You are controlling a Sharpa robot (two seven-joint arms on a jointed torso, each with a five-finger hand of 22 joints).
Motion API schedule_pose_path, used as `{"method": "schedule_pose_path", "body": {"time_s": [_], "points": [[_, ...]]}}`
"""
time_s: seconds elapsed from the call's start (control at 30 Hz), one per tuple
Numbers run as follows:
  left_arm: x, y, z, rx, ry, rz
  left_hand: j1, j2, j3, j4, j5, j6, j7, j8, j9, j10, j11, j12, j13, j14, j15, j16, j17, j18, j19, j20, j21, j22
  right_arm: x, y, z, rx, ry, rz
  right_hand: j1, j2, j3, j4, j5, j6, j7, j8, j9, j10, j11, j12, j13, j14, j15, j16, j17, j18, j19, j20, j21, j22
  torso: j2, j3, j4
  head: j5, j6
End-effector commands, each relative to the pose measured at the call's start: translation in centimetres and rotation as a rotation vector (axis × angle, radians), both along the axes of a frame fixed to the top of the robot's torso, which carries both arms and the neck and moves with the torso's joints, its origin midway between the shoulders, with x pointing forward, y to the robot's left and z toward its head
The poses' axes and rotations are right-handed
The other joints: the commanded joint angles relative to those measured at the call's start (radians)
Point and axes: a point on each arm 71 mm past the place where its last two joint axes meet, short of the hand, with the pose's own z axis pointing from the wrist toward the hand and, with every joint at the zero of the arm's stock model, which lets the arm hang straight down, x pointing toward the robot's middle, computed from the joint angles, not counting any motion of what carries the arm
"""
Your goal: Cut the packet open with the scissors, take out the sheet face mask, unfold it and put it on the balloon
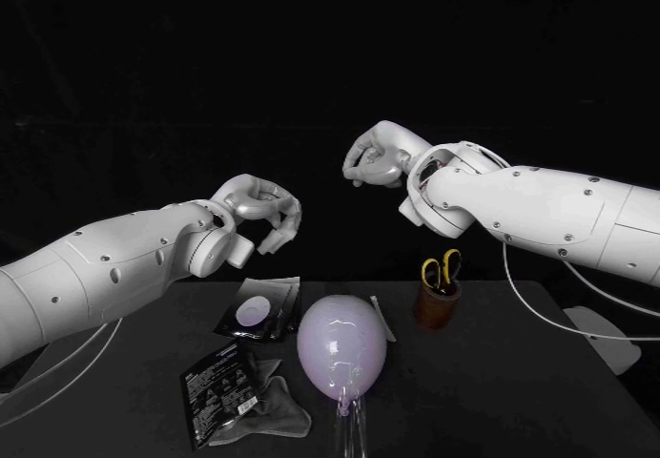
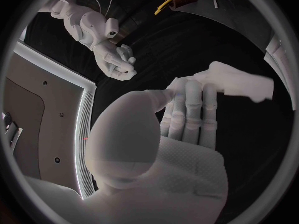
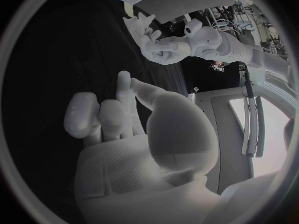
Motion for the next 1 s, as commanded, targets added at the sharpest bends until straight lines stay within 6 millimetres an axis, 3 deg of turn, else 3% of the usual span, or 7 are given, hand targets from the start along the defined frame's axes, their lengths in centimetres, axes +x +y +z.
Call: {"method": "schedule_pose_path", "body": {"time_s": [0.03,0.13,0.23,0.4,0.5,0.6,1.0], "points": [[-0.3,-0.9,0.3,-0.022,-0.003,-0.07,0.01,0.003,0.006,0.003,0.003,0.005,0.0,-0.004,0.178,0.001,-0.003,0.005,0.002,0.007,0.0,0.01,0.001,0.018,0.005,-0.002,0.008,0.005,0.4,-0.6,-1.0,0.106,0.052,0.012,-0.001,-0.008,0.01,-0.005,0.004,-0.032,0.019,-0.029,0.172,-0.067,0.016,-0.05,-0.018,0.006,0.008,0.001,-0.003,-0.016,0.003,0.006,-0.007,0.142,0.001,0.0006,-0.0029,0.002,0.001],[-0.6,-1.2,0.3,-0.028,-0.001,-0.104,0.009,0.002,0.007,0.003,0.003,0.004,0.0,-0.005,0.18,0.0,-0.003,0.004,0.002,0.009,0.0,0.018,0.002,0.018,0.005,-0.004,0.014,0.009,0.7,-1.0,-2.4,0.194,0.097,0.022,0.0,-0.01,0.004,-0.003,0.002,-0.044,0.032,-0.048,0.162,-0.102,0.031,-0.08,-0.031,0.004,0.021,0.0,-0.006,-0.017,0.0,0.013,-0.01,0.141,0.002,0.001,-0.0035,0.003,0.001],[-0.8,-1.3,0.5,-0.034,0.002,-0.137,0.01,0.002,0.009,0.002,0.003,0.002,0.001,-0.007,0.181,-0.002,-0.002,0.003,0.002,0.009,0.001,0.024,0.002,0.018,0.004,-0.005,0.017,0.012,1.0,-1.4,-4.7,0.285,0.152,0.036,-0.023,-0.048,-0.012,0.01,0.004,-0.126,0.075,-0.14,0.107,-0.165,0.07,-0.143,-0.067,-0.013,0.055,-0.011,-0.034,-0.016,-0.023,0.034,-0.05,0.13,0.004,0.0021,-0.003,0.003,0.0],[-1.1,-1.1,0.9,-0.04,0.0,-0.162,0.011,0.002,0.01,0.001,0.003,-0.001,0.002,-0.009,0.184,0.0,-0.002,0.002,0.004,0.015,0.0,0.042,0.004,0.018,0.005,-0.007,0.03,0.02,1.0,-1.8,-8.3,0.363,0.215,0.049,-0.018,-0.076,-0.018,0.005,0.003,-0.171,0.083,-0.2,0.066,-0.182,0.083,-0.179,-0.096,-0.042,0.068,-0.028,-0.074,-0.007,-0.055,0.047,-0.103,0.115,0.003,0.0026,-0.0012,0.002,-0.005],[-1.2,-1.0,1.2,-0.046,-0.001,-0.175,0.011,0.001,0.011,0.0,0.003,-0.001,0.002,-0.01,0.187,0.002,-0.003,0.002,0.005,0.018,0.0,0.053,0.005,0.018,0.005,-0.009,0.037,0.025,1.0,-2.2,-10.7,0.405,0.253,0.042,-0.007,-0.095,-0.024,-0.001,0.005,-0.195,0.099,-0.241,0.036,-0.231,0.105,-0.23,-0.132,-0.173,0.086,-0.129,-0.275,0.026,-0.177,0.064,-0.313,0.056,0.002,0.003,0.0004,0.001,-0.009],[-1.5,-1.4,1.3,-0.054,0.002,-0.199,0.011,0.001,0.011,0.0,0.003,-0.001,0.001,-0.011,0.188,0.002,-0.003,0.001,0.006,0.019,0.0,0.057,0.005,0.018,0.006,-0.01,0.04,0.027,1.0,-3.0,-13.6,0.451,0.306,0.029,0.021,-0.106,-0.04,-0.02,0.004,-0.214,0.106,-0.273,0.011,-0.273,0.116,-0.26,-0.168,-0.3,0.104,-0.202,-0.32,0.058,-0.344,0.08,-0.552,-0.02,0.002,0.0011,0.0,0.001,-0.012],[-2.1,-2.1,1.6,-0.084,0.01,-0.248,0.012,-0.001,0.012,-0.003,0.003,-0.003,0.002,-0.014,0.193,0.0,-0.002,-0.004,0.007,0.025,0.0,0.084,0.007,0.018,0.006,-0.013,0.057,0.038,0.2,-2.2,-18.9,0.503,0.419,0.082,0.035,-0.102,-0.118,-0.033,0.002,-0.289,0.099,-0.339,-0.032,-0.377,0.13,-0.258,-0.231,-0.492,0.127,-0.486,-0.477,0.066,-0.441,0.116,-0.661,-0.078,0.002,0.0019,-0.0005,-0.002,-0.019]]}}
